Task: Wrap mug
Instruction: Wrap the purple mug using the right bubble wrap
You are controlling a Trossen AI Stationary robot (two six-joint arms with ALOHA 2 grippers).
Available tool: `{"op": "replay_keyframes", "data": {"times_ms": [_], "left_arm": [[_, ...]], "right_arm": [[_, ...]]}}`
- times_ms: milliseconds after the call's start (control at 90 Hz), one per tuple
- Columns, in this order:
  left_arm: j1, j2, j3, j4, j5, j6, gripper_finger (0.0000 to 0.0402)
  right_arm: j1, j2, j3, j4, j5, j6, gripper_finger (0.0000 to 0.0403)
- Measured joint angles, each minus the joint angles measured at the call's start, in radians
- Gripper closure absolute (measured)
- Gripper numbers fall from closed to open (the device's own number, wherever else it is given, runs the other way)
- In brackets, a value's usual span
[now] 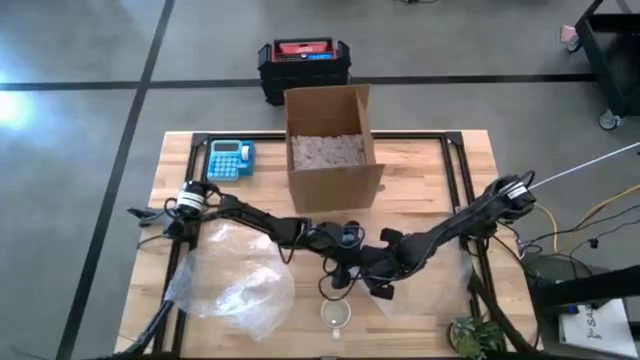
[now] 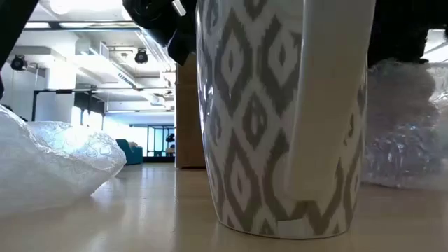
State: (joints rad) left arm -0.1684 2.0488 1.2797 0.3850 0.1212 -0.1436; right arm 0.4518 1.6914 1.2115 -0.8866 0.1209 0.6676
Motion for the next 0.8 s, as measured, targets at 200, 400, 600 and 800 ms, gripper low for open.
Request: {"op": "replay_keyframes", "data": {"times_ms": [200, 400, 600, 800], "left_arm": [[-0.001, 0.0, 0.0, -0.003, 0.001, 0.0, 0.0402], [0.0, 0.0, 0.0, -0.003, 0.0, 0.0, 0.0402], [0.0, 0.0, 0.0, -0.003, -0.001, 0.0, 0.0402], [0.0, -0.015, -0.001, -0.017, -0.001, -0.006, 0.0402]], "right_arm": [[0.001, -0.108, 0.082, -0.099, 0.01, 0.005, 0.0403], [0.002, -0.209, 0.096, -0.231, 0.017, 0.06, 0.0403], [0.014, -0.194, 0.077, -0.198, 0.035, 0.066, 0.0403], [0.02, -0.079, 0.02, -0.078, 0.033, 0.001, 0.0403]]}}
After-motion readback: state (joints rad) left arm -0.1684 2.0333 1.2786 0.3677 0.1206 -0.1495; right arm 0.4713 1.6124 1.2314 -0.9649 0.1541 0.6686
